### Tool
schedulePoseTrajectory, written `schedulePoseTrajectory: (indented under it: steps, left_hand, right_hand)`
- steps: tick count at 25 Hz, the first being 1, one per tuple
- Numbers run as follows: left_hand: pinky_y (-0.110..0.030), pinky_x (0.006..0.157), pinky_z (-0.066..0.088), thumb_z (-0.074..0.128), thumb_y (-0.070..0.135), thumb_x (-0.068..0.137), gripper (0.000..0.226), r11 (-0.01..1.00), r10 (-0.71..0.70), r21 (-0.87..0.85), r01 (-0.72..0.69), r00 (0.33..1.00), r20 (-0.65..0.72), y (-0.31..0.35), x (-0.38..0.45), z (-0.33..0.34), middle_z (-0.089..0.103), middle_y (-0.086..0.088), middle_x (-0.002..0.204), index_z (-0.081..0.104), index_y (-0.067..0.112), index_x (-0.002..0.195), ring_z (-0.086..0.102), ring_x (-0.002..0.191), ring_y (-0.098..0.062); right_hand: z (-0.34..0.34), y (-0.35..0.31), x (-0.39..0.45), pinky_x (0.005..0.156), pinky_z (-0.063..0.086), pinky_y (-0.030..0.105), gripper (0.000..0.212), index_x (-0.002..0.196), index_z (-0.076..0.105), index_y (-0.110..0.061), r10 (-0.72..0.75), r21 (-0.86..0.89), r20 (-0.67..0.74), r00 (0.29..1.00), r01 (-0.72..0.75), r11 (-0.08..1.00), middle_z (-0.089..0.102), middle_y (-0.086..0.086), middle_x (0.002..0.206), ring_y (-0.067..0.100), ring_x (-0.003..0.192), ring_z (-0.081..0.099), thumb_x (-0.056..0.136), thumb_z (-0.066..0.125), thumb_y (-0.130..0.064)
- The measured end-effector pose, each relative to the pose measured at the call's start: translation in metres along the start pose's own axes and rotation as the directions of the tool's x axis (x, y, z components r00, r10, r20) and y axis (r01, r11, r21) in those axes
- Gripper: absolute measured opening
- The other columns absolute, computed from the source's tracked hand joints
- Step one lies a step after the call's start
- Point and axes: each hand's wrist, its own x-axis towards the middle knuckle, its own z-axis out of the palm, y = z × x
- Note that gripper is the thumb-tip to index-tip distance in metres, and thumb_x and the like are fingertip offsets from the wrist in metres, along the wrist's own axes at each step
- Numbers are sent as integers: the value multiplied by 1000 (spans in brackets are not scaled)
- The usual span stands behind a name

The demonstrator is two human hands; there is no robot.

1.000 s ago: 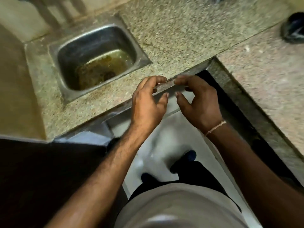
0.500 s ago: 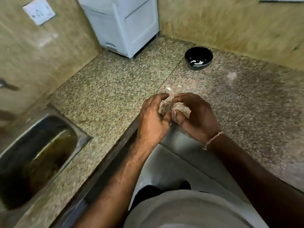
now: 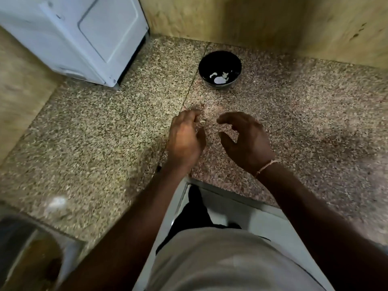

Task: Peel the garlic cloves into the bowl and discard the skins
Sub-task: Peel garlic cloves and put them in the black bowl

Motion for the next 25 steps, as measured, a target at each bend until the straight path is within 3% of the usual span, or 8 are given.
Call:
schedulePoseTrajectory:
  steps: [6,9,11,15,20,25]
  left_hand:
    - [-35,88,48,72,22,94,31,978,-63,208,-4,947,314,-71,89,41,68,-5,116,68,23,124,60,112,-25]
    - [-35,91,48,70,32,95,19,966,-7,236,-107,899,438,-83,103,55,70,-2,113,70,25,113,59,113,-26]
    - [-38,93,51,69,33,96,17,957,54,233,-174,895,444,-82,110,62,72,-2,107,70,21,108,61,107,-26]
    - [-41,90,51,63,15,94,8,949,57,259,-177,909,412,-81,120,66,73,-3,95,71,17,93,64,97,-24]
    - [-38,94,49,62,6,97,12,943,-12,298,-150,877,480,-70,129,64,72,-4,103,70,15,100,62,104,-25]
    - [-39,78,56,63,13,101,5,998,24,36,-41,918,396,-47,143,51,69,1,93,67,14,104,65,89,-18]
  right_hand:
    - [51,9,43,91,55,41,30,120,69,-18,207,-73,82,975,-201,977,69,-1,124,19,113,64,90,68,-14]
    - [64,13,55,94,54,40,31,119,70,-17,280,-105,79,957,-272,957,69,-1,124,19,113,64,89,68,-13]
    - [68,17,60,94,54,40,30,119,70,-16,310,-117,58,949,-302,946,69,-1,124,18,112,64,89,68,-12]
    - [72,24,60,90,56,41,28,118,70,-15,355,-119,48,934,-348,930,70,-1,123,18,111,64,90,69,-13]
    - [69,37,66,87,57,42,28,120,69,-17,391,-97,59,919,-384,918,68,-1,125,18,111,63,92,66,-15]
    - [60,53,90,88,57,43,29,119,69,-17,375,-52,-18,927,-376,925,68,-3,122,17,110,63,90,67,-17]
